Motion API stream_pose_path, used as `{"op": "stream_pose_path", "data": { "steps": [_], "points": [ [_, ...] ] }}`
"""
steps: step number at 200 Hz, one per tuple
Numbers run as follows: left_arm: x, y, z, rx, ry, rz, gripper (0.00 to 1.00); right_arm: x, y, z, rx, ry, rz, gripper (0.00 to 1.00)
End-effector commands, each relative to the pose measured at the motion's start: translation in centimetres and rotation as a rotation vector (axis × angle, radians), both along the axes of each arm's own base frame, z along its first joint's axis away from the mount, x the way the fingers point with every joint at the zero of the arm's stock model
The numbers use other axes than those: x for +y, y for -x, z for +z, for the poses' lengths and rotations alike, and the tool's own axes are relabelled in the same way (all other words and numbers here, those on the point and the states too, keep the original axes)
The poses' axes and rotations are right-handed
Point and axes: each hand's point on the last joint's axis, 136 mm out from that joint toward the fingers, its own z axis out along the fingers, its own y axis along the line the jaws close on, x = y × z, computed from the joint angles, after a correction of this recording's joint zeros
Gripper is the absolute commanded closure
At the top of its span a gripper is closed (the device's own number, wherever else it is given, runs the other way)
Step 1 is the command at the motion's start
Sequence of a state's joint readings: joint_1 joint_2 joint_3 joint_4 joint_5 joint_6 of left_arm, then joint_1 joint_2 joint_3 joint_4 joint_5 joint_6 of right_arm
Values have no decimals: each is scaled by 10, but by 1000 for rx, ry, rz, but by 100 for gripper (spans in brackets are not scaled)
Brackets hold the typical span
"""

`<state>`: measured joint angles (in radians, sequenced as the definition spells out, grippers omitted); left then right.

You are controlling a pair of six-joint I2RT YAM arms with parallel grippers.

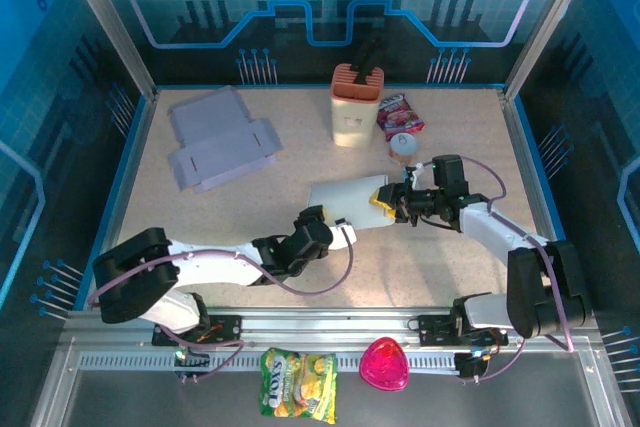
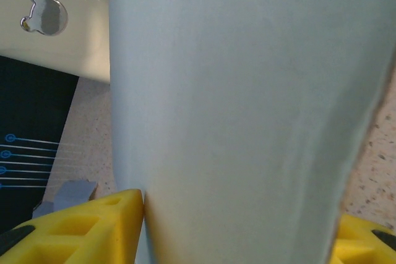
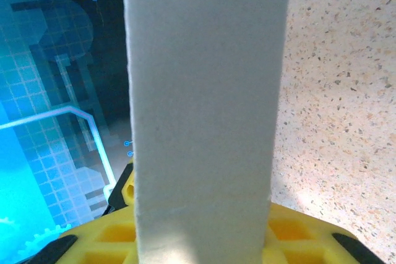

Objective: Fold the paper box

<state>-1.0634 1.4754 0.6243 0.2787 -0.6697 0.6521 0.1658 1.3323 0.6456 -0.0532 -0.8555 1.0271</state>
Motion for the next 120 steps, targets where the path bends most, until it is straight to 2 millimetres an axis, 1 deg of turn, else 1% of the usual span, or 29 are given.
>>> {"op": "stream_pose_path", "data": {
  "steps": [1,24,38,78,99,120],
  "points": [
    [-6,-14,19,-92,16,40,48,0,9,10,25,-48,22,68],
    [-6,-13,23,-88,25,37,51,0,10,9,32,-58,28,67],
    [-5,-10,24,-66,32,29,56,-1,11,8,40,-63,28,65],
    [-2,1,30,3,47,10,70,-4,7,6,45,-96,4,53],
    [0,7,29,49,50,8,74,-6,4,8,39,-104,-11,49],
    [3,15,27,125,59,17,75,-10,2,15,16,-106,-32,45]
  ]
}}
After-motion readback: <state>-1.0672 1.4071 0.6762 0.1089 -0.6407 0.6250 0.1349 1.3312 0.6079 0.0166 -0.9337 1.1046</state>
